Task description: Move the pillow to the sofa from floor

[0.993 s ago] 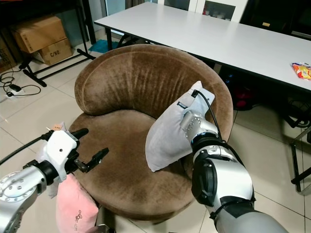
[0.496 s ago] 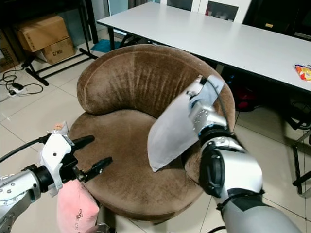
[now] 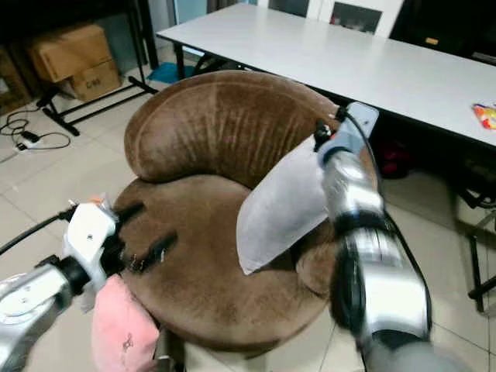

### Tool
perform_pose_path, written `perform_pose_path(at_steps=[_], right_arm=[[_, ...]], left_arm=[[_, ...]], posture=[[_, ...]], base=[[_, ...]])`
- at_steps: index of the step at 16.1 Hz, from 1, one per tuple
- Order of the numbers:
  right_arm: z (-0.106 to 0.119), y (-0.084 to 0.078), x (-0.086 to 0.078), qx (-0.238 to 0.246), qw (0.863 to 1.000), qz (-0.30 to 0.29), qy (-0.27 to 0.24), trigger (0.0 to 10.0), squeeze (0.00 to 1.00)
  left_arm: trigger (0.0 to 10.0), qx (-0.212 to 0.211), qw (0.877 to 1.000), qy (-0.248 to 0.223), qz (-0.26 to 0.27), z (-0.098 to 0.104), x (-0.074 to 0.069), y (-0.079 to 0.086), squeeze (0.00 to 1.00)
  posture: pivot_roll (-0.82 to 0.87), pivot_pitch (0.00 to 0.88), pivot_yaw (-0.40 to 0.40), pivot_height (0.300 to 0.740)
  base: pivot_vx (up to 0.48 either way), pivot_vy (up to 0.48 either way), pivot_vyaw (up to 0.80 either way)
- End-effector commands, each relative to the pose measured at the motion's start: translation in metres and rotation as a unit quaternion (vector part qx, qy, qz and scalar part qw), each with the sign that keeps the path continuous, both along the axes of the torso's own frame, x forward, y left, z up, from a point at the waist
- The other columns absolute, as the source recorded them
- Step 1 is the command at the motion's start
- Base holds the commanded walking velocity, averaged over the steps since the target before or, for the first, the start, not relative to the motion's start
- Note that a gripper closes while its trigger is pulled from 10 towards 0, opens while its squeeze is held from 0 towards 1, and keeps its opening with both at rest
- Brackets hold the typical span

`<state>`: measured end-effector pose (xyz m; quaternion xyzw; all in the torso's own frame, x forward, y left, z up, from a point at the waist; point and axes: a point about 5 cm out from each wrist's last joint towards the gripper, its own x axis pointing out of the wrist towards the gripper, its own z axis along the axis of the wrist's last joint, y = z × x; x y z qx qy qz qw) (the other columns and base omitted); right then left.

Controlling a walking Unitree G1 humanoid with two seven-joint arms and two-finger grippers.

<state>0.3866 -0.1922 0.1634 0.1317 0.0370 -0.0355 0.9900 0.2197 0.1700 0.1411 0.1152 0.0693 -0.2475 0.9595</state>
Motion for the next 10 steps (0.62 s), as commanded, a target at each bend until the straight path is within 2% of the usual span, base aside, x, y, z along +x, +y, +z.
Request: perform_pose_path(at_steps=[1,2,3,4,5,8,10], right_arm=[[0.012,0.003,0.001,-0.006,1.0,0.019,-0.018,10.0,0.0],[0.008,0.011,-0.026,-0.058,0.996,0.064,-0.031,10.0,0.0],[0.005,0.017,-0.039,-0.073,0.994,0.08,-0.028,10.0,0.0],[-0.005,0.026,-0.061,-0.103,0.99,0.099,-0.019,10.0,0.0],[-0.015,0.034,-0.074,-0.098,0.989,0.106,-0.007,10.0,0.0],[-0.023,0.035,-0.099,-0.09,0.991,0.095,0.018,10.0,0.0],[-0.021,0.034,-0.105,-0.1,0.99,0.092,0.023,10.0,0.0]], left_arm=[[10.0,0.013,1.0,-0.011,0.019,0.002,0.003,0.004,0.0],[10.0,0.013,0.997,-0.033,0.075,0.004,0.008,0.007,0.0],[10.0,0.011,0.995,-0.037,0.091,0.004,0.008,0.008,0.0],[10.0,0.011,0.993,-0.037,0.113,0.004,0.007,0.013,0.0],[10.0,0.009,0.992,-0.033,0.125,0.002,0.005,0.016,0.0],[10.0,0.008,0.989,-0.035,0.145,0.0,0.002,0.018,0.0],[10.0,0.005,0.989,-0.033,0.145,-0.001,0.002,0.017,0.0]], posture=[[-0.01,0.0,-0.055,0.74],[-0.01,0.0,-0.077,0.74],[-0.01,0.0,-0.087,0.74],[-0.01,0.0,-0.095,0.74],[-0.01,0.0,-0.095,0.74],[-0.01,0.0,-0.091,0.74],[-0.01,0.0,-0.091,0.74]], base=[[0.0,0.0,0.0],[0.0,0.0,0.0],[0.0,0.0,0.0],[0.0,0.0,0.0],[0.0,0.0,0.0],[0.0,0.0,0.0],[-0.289,0.0,0.0]])
